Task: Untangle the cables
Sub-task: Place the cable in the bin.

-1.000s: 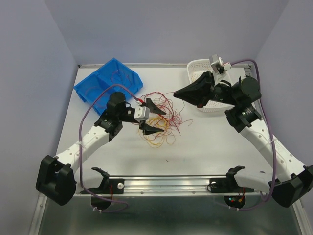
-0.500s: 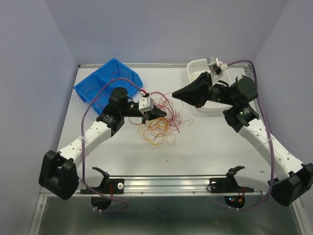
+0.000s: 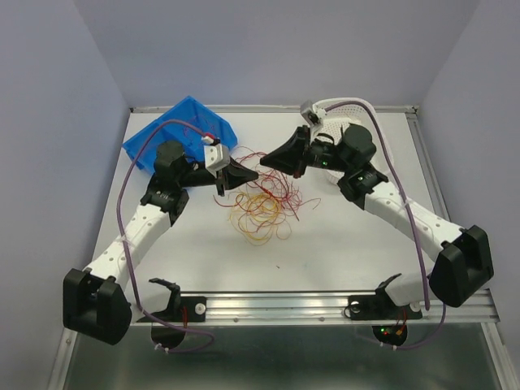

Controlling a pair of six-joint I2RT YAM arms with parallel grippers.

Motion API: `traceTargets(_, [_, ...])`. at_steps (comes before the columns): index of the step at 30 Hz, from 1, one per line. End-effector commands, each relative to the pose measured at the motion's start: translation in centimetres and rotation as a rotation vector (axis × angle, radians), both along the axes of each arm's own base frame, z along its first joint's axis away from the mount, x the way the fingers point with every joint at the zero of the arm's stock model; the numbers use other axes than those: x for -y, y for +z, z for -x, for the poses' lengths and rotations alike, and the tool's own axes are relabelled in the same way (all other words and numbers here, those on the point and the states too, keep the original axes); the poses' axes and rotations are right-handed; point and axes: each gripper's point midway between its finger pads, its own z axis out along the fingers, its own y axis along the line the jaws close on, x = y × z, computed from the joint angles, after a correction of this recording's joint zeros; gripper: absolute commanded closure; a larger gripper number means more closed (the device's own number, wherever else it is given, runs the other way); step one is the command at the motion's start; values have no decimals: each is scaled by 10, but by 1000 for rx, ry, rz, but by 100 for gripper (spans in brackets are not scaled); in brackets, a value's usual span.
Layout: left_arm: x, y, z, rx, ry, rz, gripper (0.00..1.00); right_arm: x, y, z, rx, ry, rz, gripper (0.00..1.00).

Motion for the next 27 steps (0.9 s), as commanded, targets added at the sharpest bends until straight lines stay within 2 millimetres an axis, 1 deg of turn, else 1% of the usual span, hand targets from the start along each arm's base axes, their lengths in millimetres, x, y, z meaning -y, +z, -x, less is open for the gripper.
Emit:
traceTargets(1, [3, 17, 6, 9, -65, 28, 87, -7, 28, 14, 188, 9, -94, 99])
traceTargets(3, [5, 15, 5, -6, -77, 26, 80, -11, 26, 16, 211, 8, -100, 99])
traceTargets(4, [5, 15, 5, -14, -80, 27, 72, -14, 23, 20, 220, 18, -104, 99])
traceTargets(6, [5, 15, 5, -19, -83, 27, 66, -17, 22, 23, 240, 27, -111, 99])
traceTargets(7, [5, 15, 6, -17, -84, 30, 61, -19, 25, 27, 259, 36, -126, 99])
traceTargets(8, [5, 16, 6, -16, -84, 31, 59, -20, 25, 29, 269, 43, -134, 99])
traceTargets(9, [5, 17, 6, -15, -85, 33, 54, -22, 23, 33, 281, 53, -145, 100])
traceTargets(10, [5, 17, 7, -15, -87, 34, 51, -23, 23, 34, 286, 57, -152, 99])
traceTargets(13, [5, 20, 13, -6, -110, 39, 48, -28, 20, 36, 295, 69, -162, 100])
traceTargets(18, [4, 18, 20, -5, -137, 37, 40, -33, 19, 32, 292, 72, -166, 100])
traceTargets(23, [5, 14, 29, -13, -193, 30, 36, -37, 18, 31, 297, 81, -171, 100])
traceTargets(26, [7, 12, 31, -13, -201, 29, 36, -38, 18, 32, 296, 86, -177, 100])
traceTargets(27, [7, 11, 29, -18, -197, 29, 40, -38, 17, 33, 286, 96, -180, 99])
